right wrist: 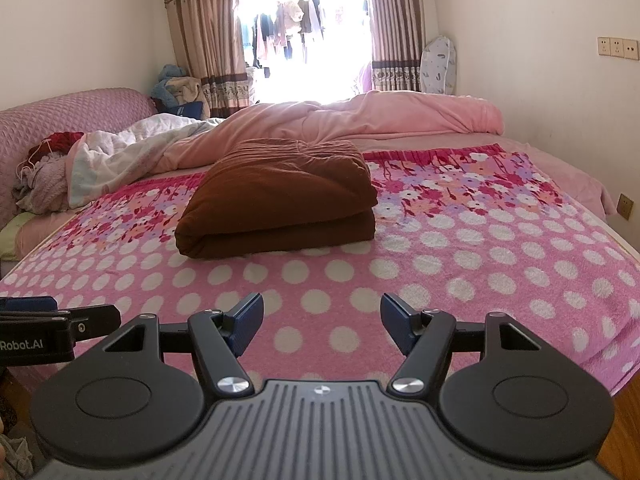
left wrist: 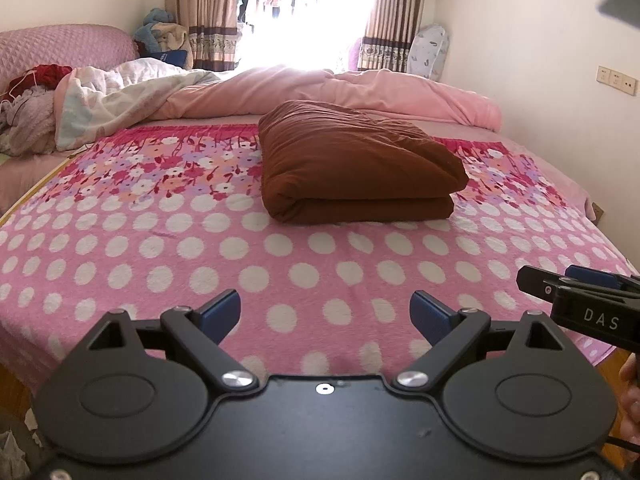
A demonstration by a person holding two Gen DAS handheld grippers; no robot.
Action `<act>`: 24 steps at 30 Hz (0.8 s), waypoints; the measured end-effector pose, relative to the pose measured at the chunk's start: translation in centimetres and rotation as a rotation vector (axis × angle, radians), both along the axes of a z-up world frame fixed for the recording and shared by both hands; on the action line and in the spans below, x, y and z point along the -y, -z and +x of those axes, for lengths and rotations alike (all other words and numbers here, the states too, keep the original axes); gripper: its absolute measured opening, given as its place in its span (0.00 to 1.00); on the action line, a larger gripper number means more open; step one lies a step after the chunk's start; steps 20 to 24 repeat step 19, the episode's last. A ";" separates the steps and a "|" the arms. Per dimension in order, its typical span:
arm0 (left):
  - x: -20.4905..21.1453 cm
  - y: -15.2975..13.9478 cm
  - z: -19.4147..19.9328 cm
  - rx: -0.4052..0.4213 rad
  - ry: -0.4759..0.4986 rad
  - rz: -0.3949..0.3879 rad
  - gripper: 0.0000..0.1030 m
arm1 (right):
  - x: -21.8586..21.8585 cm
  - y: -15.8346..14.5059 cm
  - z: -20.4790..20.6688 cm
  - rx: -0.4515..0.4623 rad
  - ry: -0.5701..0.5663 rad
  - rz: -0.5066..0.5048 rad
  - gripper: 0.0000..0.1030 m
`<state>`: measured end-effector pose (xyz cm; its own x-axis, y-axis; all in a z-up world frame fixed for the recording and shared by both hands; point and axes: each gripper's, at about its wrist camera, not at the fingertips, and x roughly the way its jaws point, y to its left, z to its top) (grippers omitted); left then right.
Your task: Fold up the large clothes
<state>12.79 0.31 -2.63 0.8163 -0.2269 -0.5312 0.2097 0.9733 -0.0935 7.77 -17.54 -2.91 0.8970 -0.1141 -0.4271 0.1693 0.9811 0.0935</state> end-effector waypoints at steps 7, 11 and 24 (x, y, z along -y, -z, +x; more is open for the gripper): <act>0.0 0.0 0.0 0.002 0.001 -0.001 0.91 | 0.0 0.0 0.0 -0.002 0.000 0.001 0.77; 0.0 0.0 0.0 0.001 0.000 -0.001 0.91 | 0.0 0.1 0.0 -0.004 -0.001 0.002 0.77; 0.0 -0.1 -0.1 0.003 0.003 0.005 0.91 | 0.0 0.0 0.0 -0.004 0.001 0.002 0.77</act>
